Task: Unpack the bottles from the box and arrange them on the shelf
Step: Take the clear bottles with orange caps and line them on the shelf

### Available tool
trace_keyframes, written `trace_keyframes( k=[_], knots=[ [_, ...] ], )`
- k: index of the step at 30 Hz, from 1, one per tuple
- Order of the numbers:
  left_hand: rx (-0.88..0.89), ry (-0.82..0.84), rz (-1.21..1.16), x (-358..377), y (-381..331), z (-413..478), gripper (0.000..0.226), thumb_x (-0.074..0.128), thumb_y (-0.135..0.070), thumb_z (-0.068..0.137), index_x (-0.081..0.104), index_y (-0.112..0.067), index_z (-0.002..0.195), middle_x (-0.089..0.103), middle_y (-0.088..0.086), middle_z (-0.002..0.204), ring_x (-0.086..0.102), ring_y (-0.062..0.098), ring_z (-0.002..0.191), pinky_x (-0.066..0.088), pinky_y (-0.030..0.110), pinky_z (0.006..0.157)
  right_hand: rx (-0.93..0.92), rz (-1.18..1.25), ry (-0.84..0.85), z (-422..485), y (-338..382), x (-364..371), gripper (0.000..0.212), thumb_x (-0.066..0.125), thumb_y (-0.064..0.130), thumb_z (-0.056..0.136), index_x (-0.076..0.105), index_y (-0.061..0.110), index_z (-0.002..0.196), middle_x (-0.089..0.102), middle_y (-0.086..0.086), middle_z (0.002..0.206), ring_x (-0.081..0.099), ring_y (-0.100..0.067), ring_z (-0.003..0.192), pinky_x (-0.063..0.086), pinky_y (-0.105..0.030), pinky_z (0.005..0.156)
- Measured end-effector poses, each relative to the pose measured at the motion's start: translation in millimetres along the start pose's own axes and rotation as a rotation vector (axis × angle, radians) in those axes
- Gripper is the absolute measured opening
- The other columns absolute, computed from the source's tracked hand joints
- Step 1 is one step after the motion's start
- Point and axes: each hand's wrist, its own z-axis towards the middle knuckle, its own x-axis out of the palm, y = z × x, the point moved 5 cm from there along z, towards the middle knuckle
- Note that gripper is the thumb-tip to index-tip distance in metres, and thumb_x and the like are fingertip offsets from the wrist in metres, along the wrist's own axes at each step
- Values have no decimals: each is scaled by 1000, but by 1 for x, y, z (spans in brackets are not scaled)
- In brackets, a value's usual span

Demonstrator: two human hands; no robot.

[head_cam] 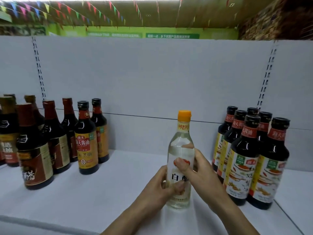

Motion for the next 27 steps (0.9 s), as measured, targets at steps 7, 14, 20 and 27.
trace_keyframes(
  k=[7, 14, 20, 27],
  knots=[
    [-45, 41, 31, -4, 6, 20, 45, 71, -35, 94, 52, -34, 134, 72, -7, 123, 69, 12, 115, 55, 35, 103, 36, -26, 61, 17, -13, -4, 47, 71, 47, 86, 49, 43, 127, 72, 12, 111, 73, -3, 98, 63, -30, 82],
    [-76, 64, 110, -12, 10, 43, 46, 68, -39, 95, 47, -41, 135, 68, -18, 126, 63, 7, 120, 52, 38, 108, 142, -178, 153, 40, -28, -4, 63, 79, 29, 87, 35, 47, 129, 69, 15, 113, 70, -7, 101, 59, -29, 86],
    [-62, 49, 151, -27, 19, 64, 64, 73, -42, 73, 50, -36, 132, 71, -14, 121, 67, 8, 115, 54, 40, 105, 230, -168, 183, 61, -52, 6, 58, 81, 27, 85, 43, 33, 129, 71, 8, 116, 70, -12, 107, 58, -39, 97],
    [-78, 62, 200, -47, 31, 87, 67, 74, -19, 80, 44, -34, 138, 69, -9, 127, 66, 11, 119, 55, 37, 104, 253, -143, 144, 81, -80, 21, 59, 84, 29, 81, 48, 28, 128, 73, 8, 117, 71, -12, 108, 58, -38, 97]
  ],
)
